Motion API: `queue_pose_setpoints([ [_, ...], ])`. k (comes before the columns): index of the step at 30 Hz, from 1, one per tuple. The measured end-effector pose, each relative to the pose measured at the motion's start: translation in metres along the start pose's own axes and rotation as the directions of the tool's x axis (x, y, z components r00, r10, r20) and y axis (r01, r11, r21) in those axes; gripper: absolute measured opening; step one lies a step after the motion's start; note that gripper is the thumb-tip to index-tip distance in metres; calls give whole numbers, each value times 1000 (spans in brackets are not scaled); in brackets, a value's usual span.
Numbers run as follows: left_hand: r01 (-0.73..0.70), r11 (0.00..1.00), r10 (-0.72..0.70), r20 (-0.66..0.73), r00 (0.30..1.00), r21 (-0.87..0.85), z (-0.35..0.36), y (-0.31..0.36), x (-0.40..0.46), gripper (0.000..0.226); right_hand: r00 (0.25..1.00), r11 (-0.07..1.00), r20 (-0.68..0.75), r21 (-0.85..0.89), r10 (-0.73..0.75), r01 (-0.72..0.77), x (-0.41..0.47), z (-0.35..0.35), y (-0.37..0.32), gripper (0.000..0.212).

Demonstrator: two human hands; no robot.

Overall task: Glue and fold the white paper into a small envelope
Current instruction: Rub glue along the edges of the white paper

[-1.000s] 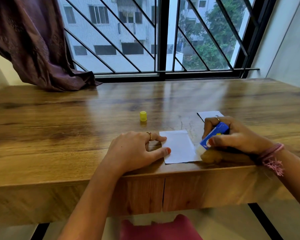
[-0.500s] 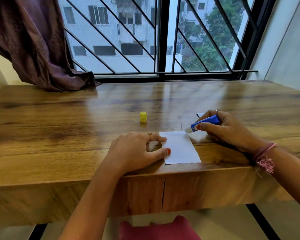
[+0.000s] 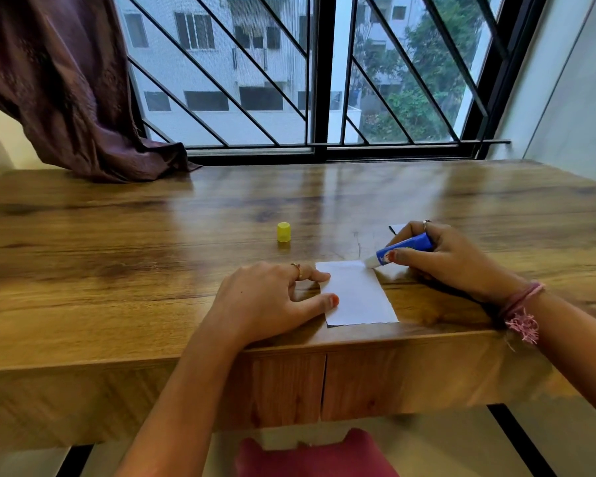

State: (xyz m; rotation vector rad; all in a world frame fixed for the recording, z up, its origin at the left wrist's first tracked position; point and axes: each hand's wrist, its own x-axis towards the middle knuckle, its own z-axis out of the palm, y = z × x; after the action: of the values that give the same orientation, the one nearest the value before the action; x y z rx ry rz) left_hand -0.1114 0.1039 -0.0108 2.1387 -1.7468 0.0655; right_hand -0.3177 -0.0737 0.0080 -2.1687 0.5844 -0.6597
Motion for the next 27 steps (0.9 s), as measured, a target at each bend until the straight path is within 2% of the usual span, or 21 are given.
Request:
queue_pose_setpoints([
  [13, -5, 1000, 5, 11, 1000, 4, 0, 0, 1, 50, 1000, 999, -2, 40, 10, -10, -1, 0, 0, 6],
  [17, 1, 1000, -1, 16, 1000, 5, -1, 1, 0, 49, 998, 999, 56, 47, 3, -6, -2, -3, -1, 6],
  [19, 7, 1000, -7, 15, 1000, -1, -1, 1, 0, 48, 998, 994, 63, 101, 24, -30, -2, -4, 1, 8],
  [23, 21, 1000, -21, 15, 1000, -23, -2, 3, 0, 47, 992, 942, -64, 326, 109, -83, 3, -6, 7, 10],
  [27, 58, 997, -58, 14, 998, -43, -2, 6, -1, 46, 981, 905, -134, 419, 140, -72, 5, -7, 12, 10],
])
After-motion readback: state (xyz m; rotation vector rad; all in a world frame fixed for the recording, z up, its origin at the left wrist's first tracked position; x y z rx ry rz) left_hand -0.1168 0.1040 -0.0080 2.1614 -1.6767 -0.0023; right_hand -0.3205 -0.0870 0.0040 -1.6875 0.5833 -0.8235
